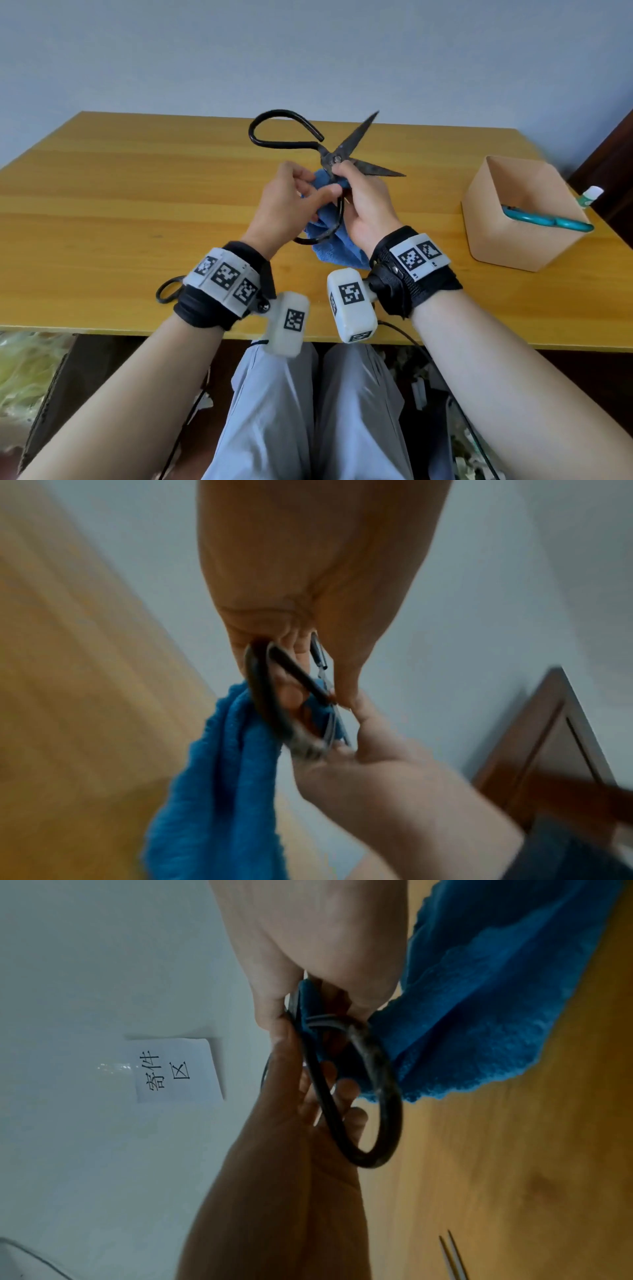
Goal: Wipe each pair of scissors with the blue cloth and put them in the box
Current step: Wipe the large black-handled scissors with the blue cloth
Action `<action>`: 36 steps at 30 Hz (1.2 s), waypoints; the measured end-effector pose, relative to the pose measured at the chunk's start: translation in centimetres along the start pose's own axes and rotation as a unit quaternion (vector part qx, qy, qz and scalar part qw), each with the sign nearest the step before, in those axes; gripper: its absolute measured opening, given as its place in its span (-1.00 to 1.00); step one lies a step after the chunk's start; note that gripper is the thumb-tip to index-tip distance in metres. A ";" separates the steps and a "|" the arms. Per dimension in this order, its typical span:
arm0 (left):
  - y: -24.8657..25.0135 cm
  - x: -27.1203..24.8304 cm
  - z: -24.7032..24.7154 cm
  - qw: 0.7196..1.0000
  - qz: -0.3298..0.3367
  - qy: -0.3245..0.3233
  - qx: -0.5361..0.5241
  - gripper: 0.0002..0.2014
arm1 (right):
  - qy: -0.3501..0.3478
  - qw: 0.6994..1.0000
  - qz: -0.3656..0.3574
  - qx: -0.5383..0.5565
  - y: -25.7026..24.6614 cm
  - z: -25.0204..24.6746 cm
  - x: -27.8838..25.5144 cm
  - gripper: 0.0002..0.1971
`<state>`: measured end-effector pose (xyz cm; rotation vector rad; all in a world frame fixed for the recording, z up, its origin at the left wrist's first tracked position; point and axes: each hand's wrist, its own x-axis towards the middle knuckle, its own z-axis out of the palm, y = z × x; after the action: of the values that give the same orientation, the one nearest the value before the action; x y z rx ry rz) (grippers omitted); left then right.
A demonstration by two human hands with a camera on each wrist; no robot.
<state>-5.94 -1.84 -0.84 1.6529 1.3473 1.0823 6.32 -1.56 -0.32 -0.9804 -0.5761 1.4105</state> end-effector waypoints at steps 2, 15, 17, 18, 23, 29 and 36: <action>0.9 1.5 -0.3 0.996 -0.028 -0.025 -0.081 -0.63 | -0.025 0.999 -0.019 0.005 -0.8 0.3 0.8 -0.90; 4.8 13.5 2.3 0.975 0.005 0.004 -0.224 -0.92 | -0.057 0.990 -0.118 -0.043 -8.6 0.7 10.7 -0.94; 5.3 15.0 2.9 0.973 0.008 0.011 -0.232 -0.94 | -0.057 0.992 -0.108 -0.005 -9.3 0.1 12.3 -0.91; 5.4 15.6 3.1 0.971 0.010 0.013 -0.239 -0.93 | -0.061 0.992 -0.108 0.010 -9.6 -0.2 13.0 -0.89; 4.2 17.8 3.5 0.970 0.027 0.034 -0.239 -0.92 | -0.056 0.989 -0.108 0.079 -10.2 -2.4 16.2 -0.89; 1.8 19.0 3.2 0.978 0.030 0.031 -0.203 -0.91 | -0.042 0.991 -0.092 -0.092 -7.9 -3.9 17.9 -0.80; 0.0 19.6 3.2 0.978 0.026 0.020 -0.206 -0.90 | 0.057 0.957 0.038 -0.281 -5.6 -5.0 19.4 -0.71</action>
<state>-1.09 17.37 1.05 1.3690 1.0208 1.3293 15.89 16.80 -2.32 -1.5386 -0.8867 1.2661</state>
